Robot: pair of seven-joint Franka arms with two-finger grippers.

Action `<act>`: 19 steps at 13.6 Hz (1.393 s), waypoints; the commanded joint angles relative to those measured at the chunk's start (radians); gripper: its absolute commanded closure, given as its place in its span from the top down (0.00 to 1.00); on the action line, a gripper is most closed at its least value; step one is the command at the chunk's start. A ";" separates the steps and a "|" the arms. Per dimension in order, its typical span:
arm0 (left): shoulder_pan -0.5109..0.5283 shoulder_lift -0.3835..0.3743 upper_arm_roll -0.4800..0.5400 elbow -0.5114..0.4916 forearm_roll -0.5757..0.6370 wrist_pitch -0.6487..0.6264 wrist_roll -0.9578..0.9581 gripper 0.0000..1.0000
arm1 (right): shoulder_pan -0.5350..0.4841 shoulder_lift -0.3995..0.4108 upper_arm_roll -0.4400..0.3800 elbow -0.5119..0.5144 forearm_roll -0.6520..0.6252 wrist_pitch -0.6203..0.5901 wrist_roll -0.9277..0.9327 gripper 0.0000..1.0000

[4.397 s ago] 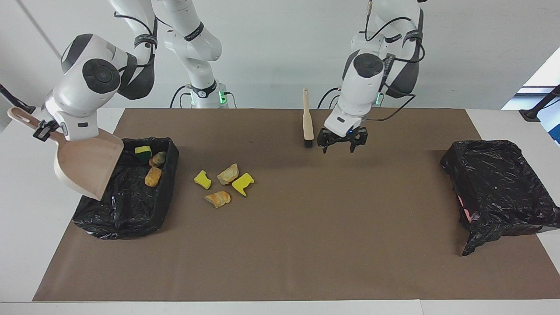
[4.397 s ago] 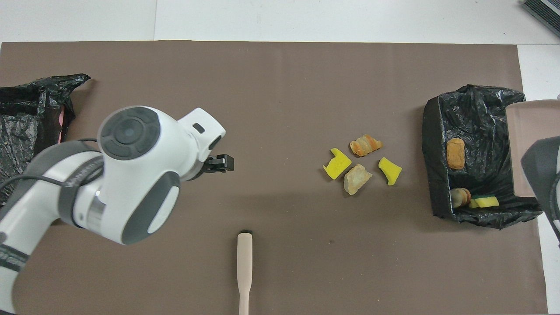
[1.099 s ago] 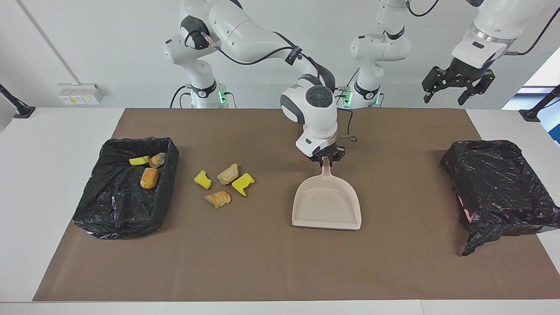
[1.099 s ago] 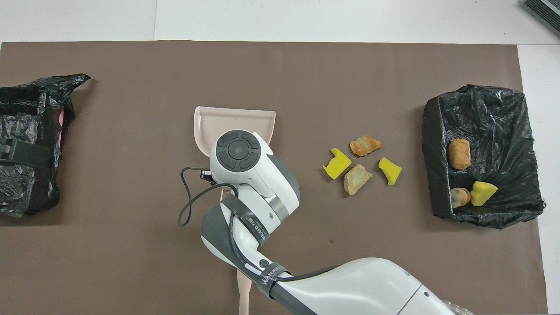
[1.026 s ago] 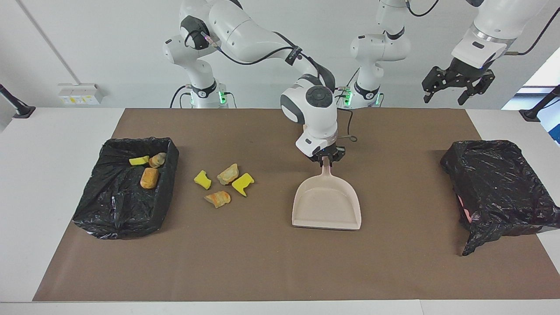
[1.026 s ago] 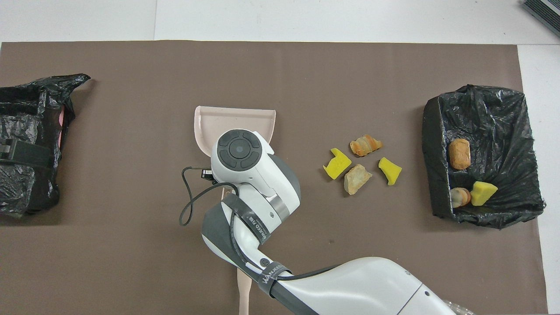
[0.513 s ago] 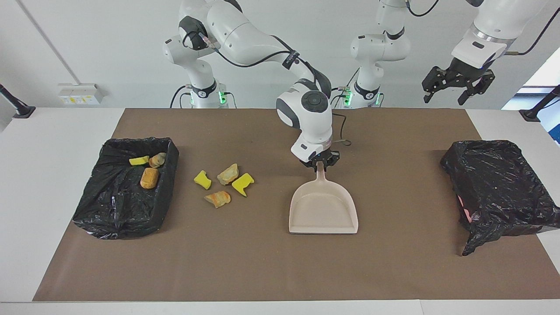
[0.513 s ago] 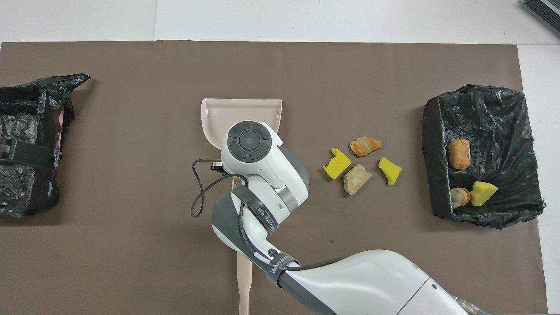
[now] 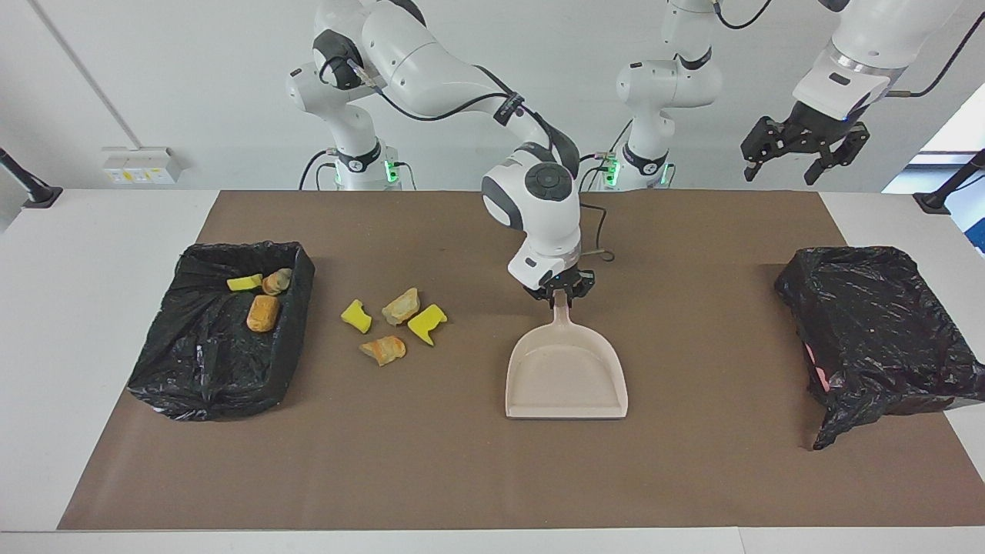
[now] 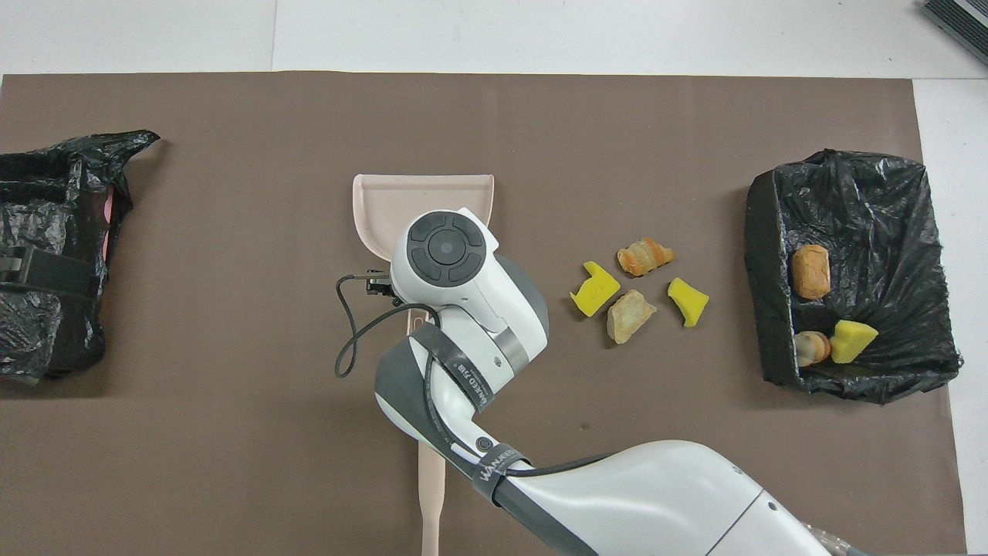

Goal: Sweep and dump trash in bin

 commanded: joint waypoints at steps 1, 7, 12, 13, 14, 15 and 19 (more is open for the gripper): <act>0.002 -0.006 -0.001 0.008 0.008 -0.011 -0.001 1.00 | -0.027 -0.074 0.011 -0.016 0.007 -0.121 -0.033 1.00; -0.008 0.014 -0.013 0.008 0.008 0.059 0.005 1.00 | -0.008 -0.420 0.018 -0.342 0.145 -0.229 -0.035 1.00; -0.099 0.081 -0.026 -0.017 0.005 0.198 -0.003 1.00 | 0.129 -0.618 0.018 -0.625 0.293 -0.212 0.020 1.00; -0.118 0.088 -0.026 -0.049 0.005 0.249 -0.018 1.00 | 0.147 -0.649 0.018 -0.674 0.332 -0.206 0.020 1.00; -0.155 0.097 -0.026 -0.078 0.007 0.293 -0.052 1.00 | 0.193 -0.667 0.018 -0.729 0.352 -0.160 0.029 1.00; -0.176 0.104 -0.026 -0.112 0.007 0.336 -0.090 1.00 | 0.228 -0.680 0.018 -0.787 0.363 -0.092 0.073 1.00; -0.274 0.144 -0.026 -0.238 0.007 0.519 -0.179 1.00 | 0.295 -0.614 0.018 -0.849 0.375 0.097 0.121 1.00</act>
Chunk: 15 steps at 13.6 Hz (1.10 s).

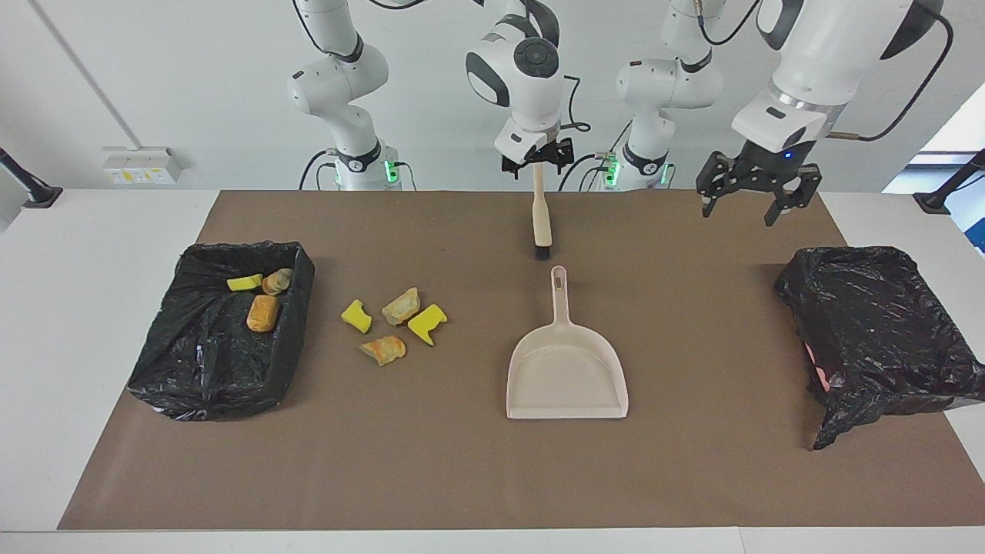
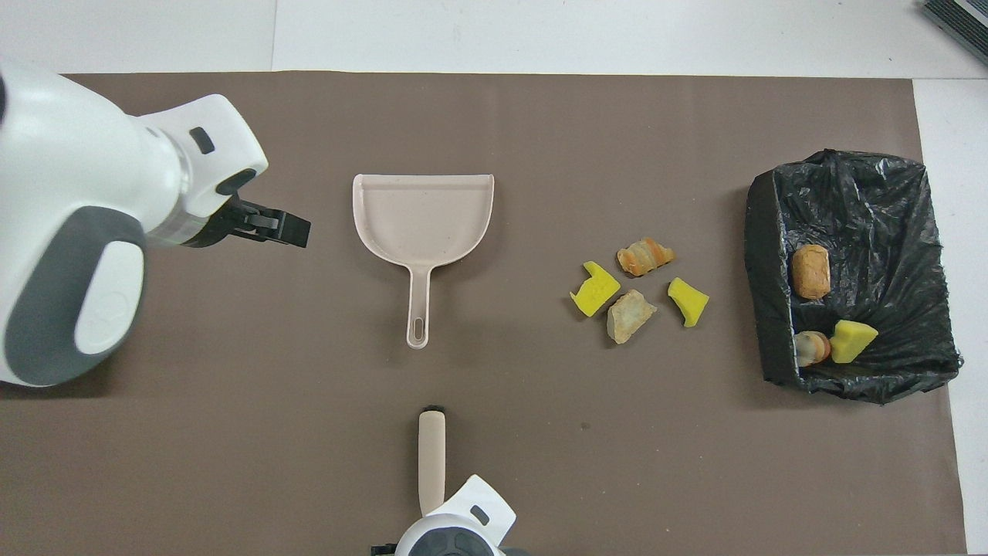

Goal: Sweep and dump trash in bin

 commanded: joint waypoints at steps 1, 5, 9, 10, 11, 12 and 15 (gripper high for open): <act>-0.074 0.018 0.014 -0.080 0.007 0.102 -0.091 1.00 | 0.011 0.019 -0.004 -0.047 0.025 0.078 0.010 1.00; -0.174 0.127 0.014 -0.125 0.021 0.228 -0.239 1.00 | 0.064 0.019 -0.006 -0.104 0.026 0.147 0.056 1.00; -0.209 0.124 0.014 -0.277 0.021 0.369 -0.271 1.00 | 0.067 0.013 -0.006 -0.110 0.026 0.148 0.058 0.84; -0.212 0.124 0.014 -0.292 0.020 0.392 -0.297 1.00 | 0.077 0.011 -0.006 -0.112 0.026 0.148 0.058 0.56; -0.228 0.132 0.014 -0.298 0.020 0.400 -0.331 1.00 | 0.084 0.014 -0.006 -0.113 0.026 0.150 0.059 0.27; -0.231 0.127 0.014 -0.312 0.020 0.406 -0.331 1.00 | 0.086 0.016 -0.006 -0.115 0.026 0.162 0.084 0.00; -0.232 0.123 0.012 -0.326 0.020 0.415 -0.325 1.00 | 0.087 0.022 -0.006 -0.109 0.026 0.171 0.128 0.00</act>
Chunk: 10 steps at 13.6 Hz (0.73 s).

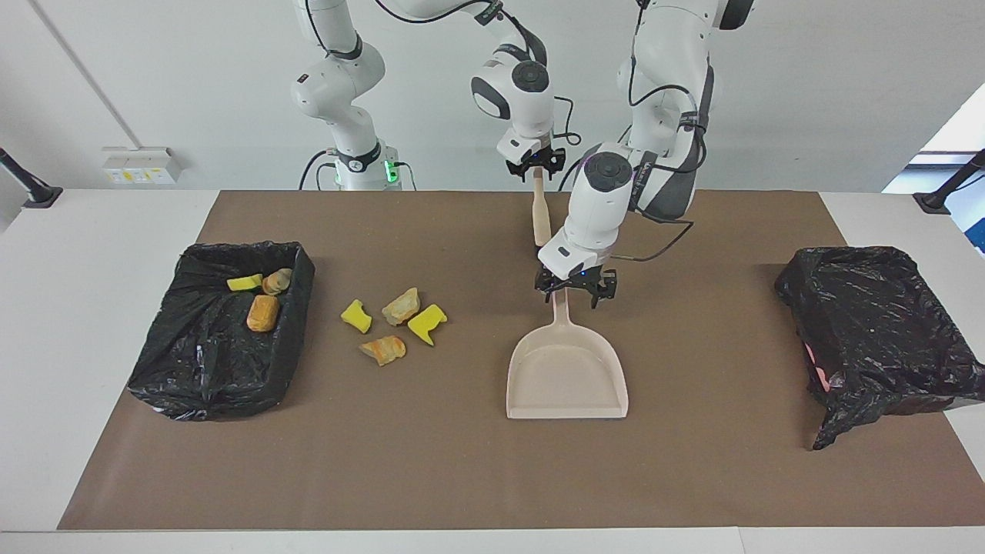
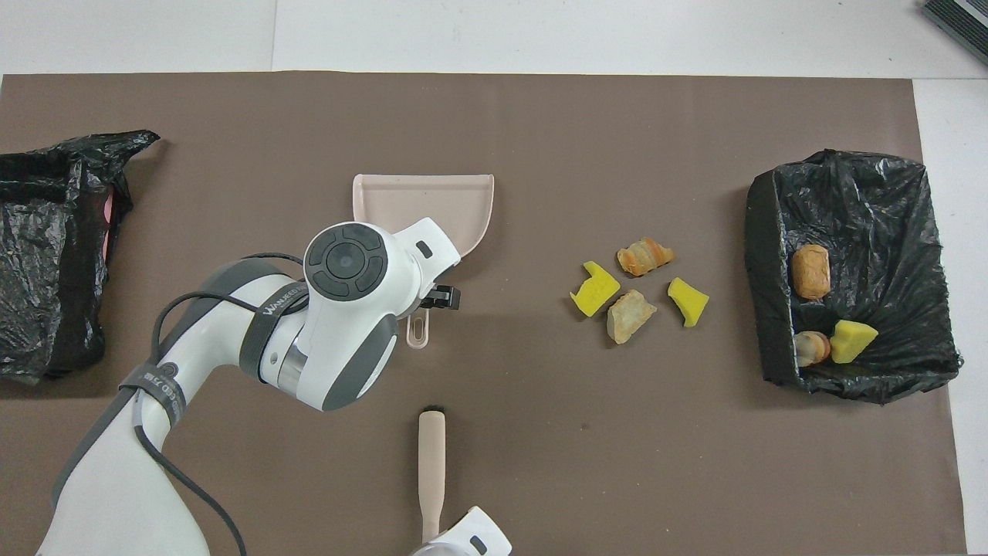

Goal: Sweep and dump trash in bin

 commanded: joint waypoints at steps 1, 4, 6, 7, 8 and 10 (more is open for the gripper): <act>-0.019 -0.039 0.015 -0.060 0.018 0.031 -0.020 0.90 | 0.008 -0.007 -0.004 -0.012 0.022 0.029 0.018 0.00; -0.026 -0.041 0.015 -0.062 0.018 0.024 -0.019 0.70 | 0.006 0.003 -0.004 0.000 0.022 0.026 0.018 0.00; -0.026 -0.042 0.015 -0.062 0.017 0.011 -0.020 0.27 | 0.005 0.009 -0.004 0.021 0.021 0.012 0.024 0.00; -0.028 -0.042 0.015 -0.057 0.017 -0.021 -0.020 0.18 | 0.002 -0.005 -0.007 0.021 0.021 0.000 0.025 0.00; -0.026 -0.041 0.015 -0.050 0.018 -0.029 -0.014 0.16 | -0.006 -0.026 -0.008 0.021 0.021 -0.029 0.025 0.00; -0.025 -0.038 0.016 -0.028 0.020 -0.051 0.047 0.04 | -0.047 -0.097 -0.011 0.014 0.014 -0.124 0.009 0.00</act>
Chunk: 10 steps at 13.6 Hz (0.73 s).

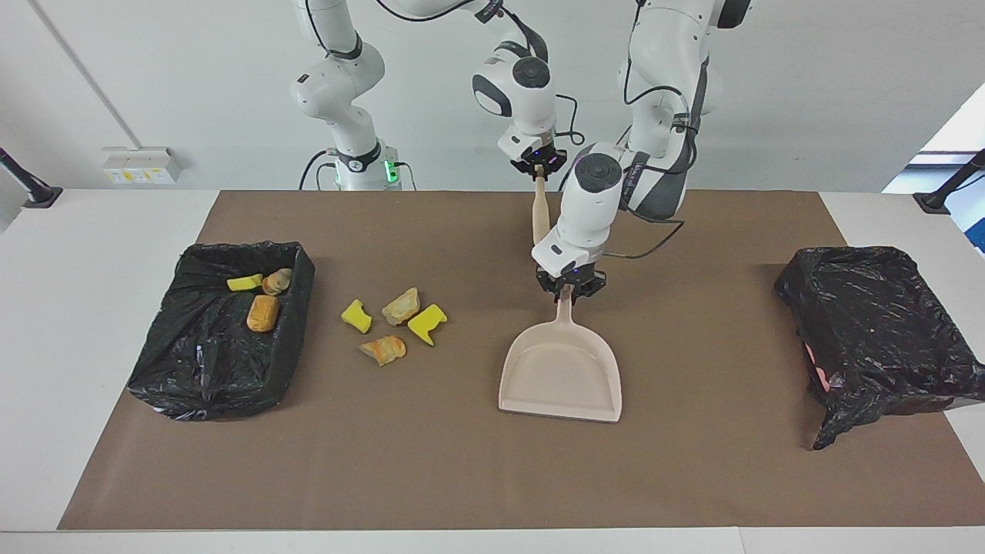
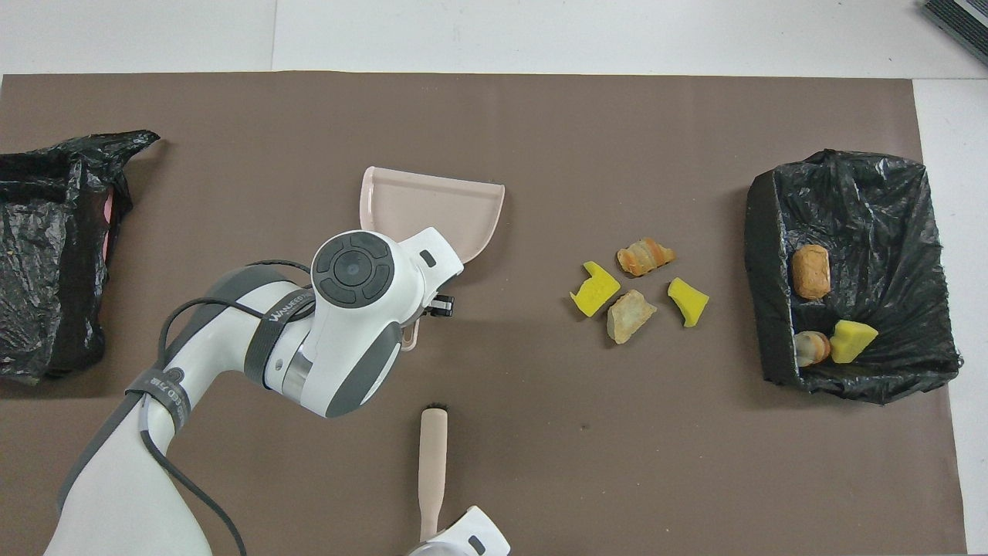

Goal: Sweep and dump trash in bin

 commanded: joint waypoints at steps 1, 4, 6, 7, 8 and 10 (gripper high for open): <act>-0.014 -0.032 0.017 -0.006 0.020 -0.049 0.047 0.02 | -0.070 -0.121 -0.001 -0.010 0.005 -0.156 -0.015 0.00; 0.002 -0.059 0.026 0.023 0.100 -0.147 0.229 0.00 | -0.174 -0.225 -0.002 -0.021 0.002 -0.318 -0.106 0.00; 0.006 -0.084 0.040 0.032 0.111 -0.203 0.378 0.00 | -0.268 -0.285 -0.002 -0.019 -0.003 -0.425 -0.193 0.00; 0.011 -0.095 0.055 0.032 0.112 -0.213 0.447 0.00 | -0.320 -0.310 -0.002 -0.019 -0.022 -0.472 -0.230 0.00; 0.011 -0.100 0.057 0.031 0.114 -0.236 0.502 0.00 | -0.373 -0.325 -0.004 -0.015 -0.058 -0.518 -0.273 0.00; 0.040 -0.102 0.060 0.028 0.114 -0.241 0.712 0.00 | -0.522 -0.327 -0.005 0.014 -0.127 -0.579 -0.438 0.00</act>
